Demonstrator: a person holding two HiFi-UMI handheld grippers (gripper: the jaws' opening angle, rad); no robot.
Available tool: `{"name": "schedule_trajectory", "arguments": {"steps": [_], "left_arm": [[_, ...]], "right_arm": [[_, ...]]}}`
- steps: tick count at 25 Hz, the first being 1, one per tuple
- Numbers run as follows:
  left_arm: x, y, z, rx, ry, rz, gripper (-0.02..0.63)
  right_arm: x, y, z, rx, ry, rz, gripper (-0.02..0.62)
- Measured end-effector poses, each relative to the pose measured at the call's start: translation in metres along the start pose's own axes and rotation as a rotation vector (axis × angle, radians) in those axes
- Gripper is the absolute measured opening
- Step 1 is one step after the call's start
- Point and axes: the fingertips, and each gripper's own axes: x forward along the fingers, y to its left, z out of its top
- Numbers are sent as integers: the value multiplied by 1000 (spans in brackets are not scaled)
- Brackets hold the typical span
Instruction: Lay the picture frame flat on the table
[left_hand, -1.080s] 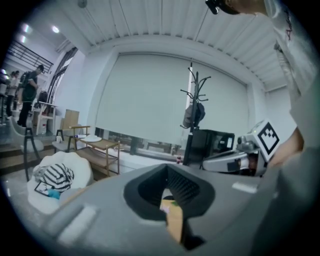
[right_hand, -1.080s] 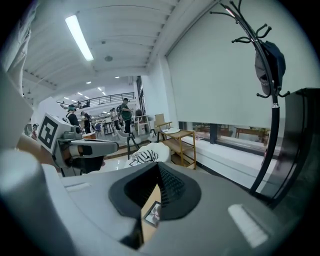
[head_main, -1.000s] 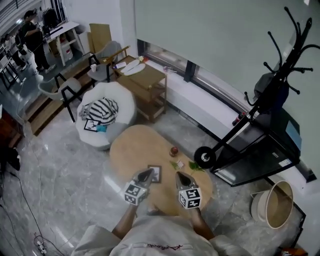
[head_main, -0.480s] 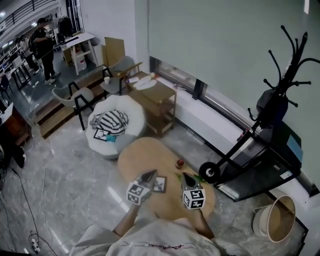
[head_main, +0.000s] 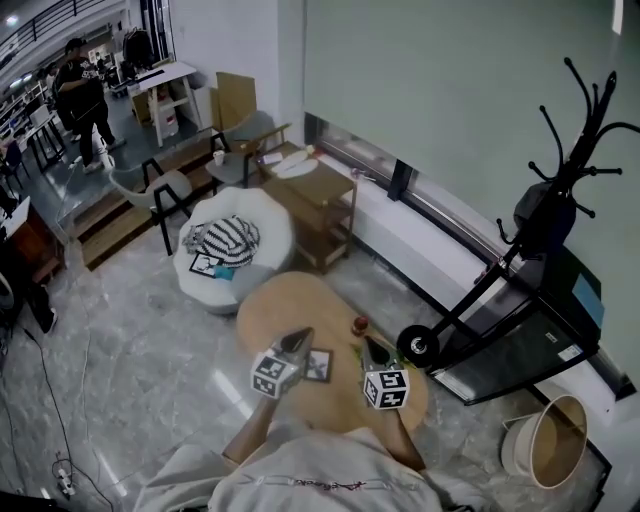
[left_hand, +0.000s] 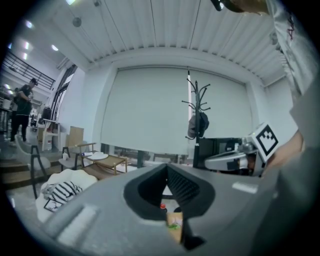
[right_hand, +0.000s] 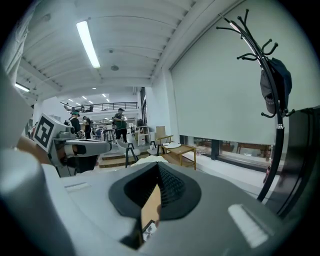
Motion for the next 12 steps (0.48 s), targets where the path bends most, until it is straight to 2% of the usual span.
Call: {"name": "schedule_trajectory", "arguments": {"steps": [12], "left_arm": [[0,7,3,5,-2,15,0]], "right_arm": [[10,6,6,-11,-16,25,3]]}}
